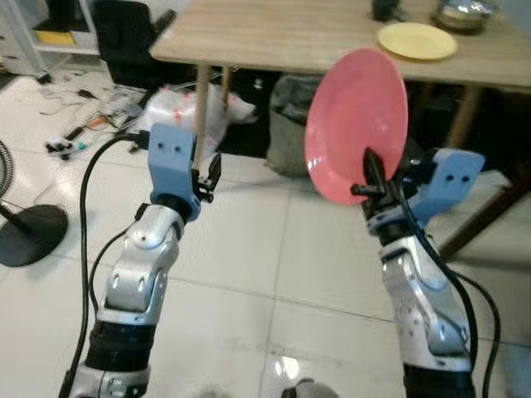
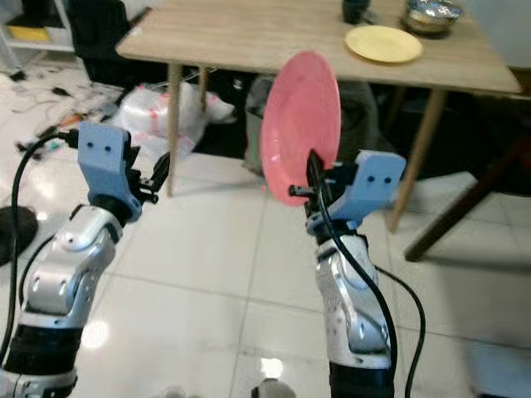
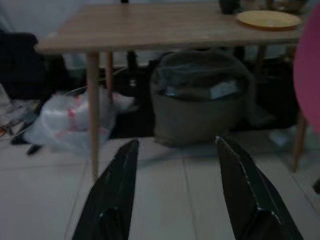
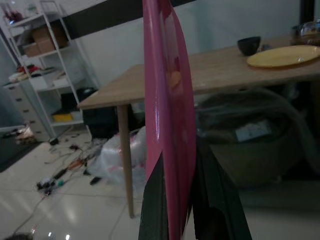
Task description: Setting the table
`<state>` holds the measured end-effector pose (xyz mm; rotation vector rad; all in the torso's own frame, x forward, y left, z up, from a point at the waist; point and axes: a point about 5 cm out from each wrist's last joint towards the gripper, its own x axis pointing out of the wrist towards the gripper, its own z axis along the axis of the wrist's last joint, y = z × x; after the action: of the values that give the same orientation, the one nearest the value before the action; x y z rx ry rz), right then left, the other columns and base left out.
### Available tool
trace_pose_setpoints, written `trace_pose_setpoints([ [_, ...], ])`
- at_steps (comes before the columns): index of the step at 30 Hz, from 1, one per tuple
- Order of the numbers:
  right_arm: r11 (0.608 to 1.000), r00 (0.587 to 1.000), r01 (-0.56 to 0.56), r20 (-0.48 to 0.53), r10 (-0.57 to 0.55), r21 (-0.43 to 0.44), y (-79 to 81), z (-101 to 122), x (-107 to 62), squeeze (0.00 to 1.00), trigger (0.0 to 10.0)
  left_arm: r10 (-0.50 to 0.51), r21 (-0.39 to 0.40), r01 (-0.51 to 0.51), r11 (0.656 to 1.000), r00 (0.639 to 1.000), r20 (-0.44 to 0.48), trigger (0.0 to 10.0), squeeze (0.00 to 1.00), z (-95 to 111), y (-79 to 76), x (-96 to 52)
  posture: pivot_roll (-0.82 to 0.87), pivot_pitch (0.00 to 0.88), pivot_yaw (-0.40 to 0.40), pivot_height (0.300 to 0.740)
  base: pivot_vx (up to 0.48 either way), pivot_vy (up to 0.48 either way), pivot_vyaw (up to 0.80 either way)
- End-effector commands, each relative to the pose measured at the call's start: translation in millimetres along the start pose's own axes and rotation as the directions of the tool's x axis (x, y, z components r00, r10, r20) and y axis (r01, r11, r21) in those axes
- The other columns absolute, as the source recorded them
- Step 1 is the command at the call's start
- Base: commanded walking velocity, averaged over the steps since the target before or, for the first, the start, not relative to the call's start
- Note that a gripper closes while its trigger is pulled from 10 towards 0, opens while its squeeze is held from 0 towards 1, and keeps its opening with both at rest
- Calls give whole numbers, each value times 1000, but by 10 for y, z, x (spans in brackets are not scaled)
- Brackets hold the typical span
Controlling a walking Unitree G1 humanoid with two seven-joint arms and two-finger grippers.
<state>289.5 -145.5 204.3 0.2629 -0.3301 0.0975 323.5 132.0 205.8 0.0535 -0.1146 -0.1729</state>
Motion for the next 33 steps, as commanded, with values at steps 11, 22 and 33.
trace_pose_setpoints([
  [11, 1000, 1000, -20, 6, 20, 14, 61, 9, 6, 0, 10000, 50, 12, -50, 999, 999, -19, 10000, 59, -39, 103, 15, -127, 51, 78, 740, 264, 0, 0],
  [22, 1000, 1000, -15, -3, 15, 23, 58, -3, 6, 0, 10000, 37, 21, -36, 999, 999, -16, 10000, 55, -35, 87, 19, -128, 51, 81, 740, 480, 0, -655],
  [33, 999, 1000, 14, 9, -14, 40, -8, 32, 31, 0, 10000, 20, 28, -20, 999, 1000, -10, 10000, 51, -29, 66, 25, -128, 48, 82, 740, 480, 0, -800],
])
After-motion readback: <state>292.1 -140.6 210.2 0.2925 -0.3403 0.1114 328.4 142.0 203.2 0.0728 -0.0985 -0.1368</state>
